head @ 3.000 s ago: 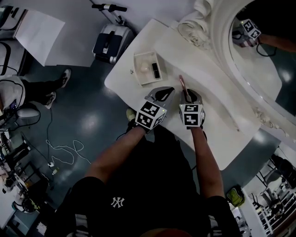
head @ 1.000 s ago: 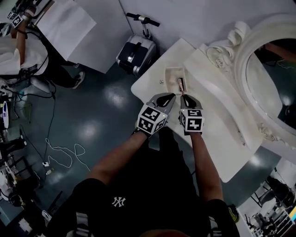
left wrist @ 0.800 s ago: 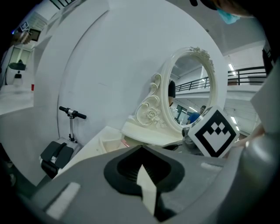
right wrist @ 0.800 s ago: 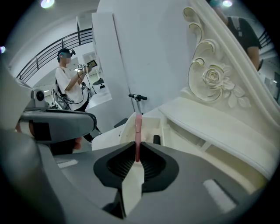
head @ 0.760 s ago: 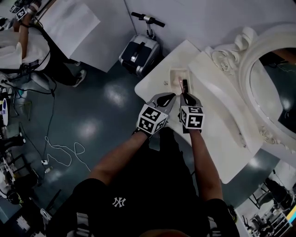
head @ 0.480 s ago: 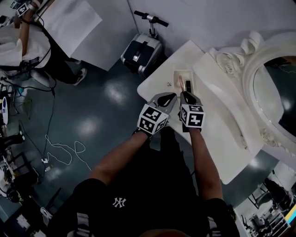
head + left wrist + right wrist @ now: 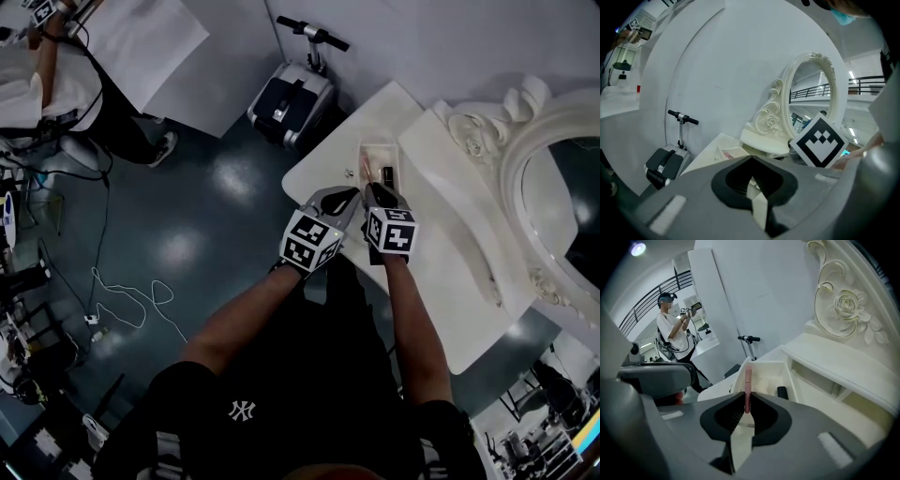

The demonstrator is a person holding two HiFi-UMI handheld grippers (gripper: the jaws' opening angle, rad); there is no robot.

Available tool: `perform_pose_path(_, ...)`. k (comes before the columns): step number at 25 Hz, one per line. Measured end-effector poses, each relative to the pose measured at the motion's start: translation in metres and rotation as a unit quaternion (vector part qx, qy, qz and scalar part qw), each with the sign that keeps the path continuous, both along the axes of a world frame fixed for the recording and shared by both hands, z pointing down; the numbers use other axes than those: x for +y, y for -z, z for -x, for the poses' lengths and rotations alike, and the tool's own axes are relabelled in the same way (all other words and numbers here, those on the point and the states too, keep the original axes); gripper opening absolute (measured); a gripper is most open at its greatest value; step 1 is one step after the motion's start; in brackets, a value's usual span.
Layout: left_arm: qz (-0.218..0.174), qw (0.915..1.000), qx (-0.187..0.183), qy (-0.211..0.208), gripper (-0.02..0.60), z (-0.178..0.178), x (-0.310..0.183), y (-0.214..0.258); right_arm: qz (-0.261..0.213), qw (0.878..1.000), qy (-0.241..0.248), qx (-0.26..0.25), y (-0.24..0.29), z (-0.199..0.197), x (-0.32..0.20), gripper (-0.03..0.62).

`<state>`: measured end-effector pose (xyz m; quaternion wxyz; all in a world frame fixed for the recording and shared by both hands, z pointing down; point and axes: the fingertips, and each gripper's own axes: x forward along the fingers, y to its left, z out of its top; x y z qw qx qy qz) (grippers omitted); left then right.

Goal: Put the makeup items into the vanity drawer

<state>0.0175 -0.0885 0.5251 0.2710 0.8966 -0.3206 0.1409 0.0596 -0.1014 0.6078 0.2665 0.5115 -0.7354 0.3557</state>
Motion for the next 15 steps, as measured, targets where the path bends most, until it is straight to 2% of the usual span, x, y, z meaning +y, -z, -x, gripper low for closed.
perform_pose_path(9, 0.005, 1.0000, 0.001, 0.000, 0.000, 0.001, -0.005, -0.003, 0.007, 1.000, 0.010, -0.009, -0.002, 0.005, -0.004, 0.097)
perform_pose_path(15, 0.004, 1.0000, 0.003, -0.007, 0.000, 0.001, -0.005, 0.000, -0.007, 1.000, -0.001, 0.004, 0.008, 0.000, -0.002, 0.074)
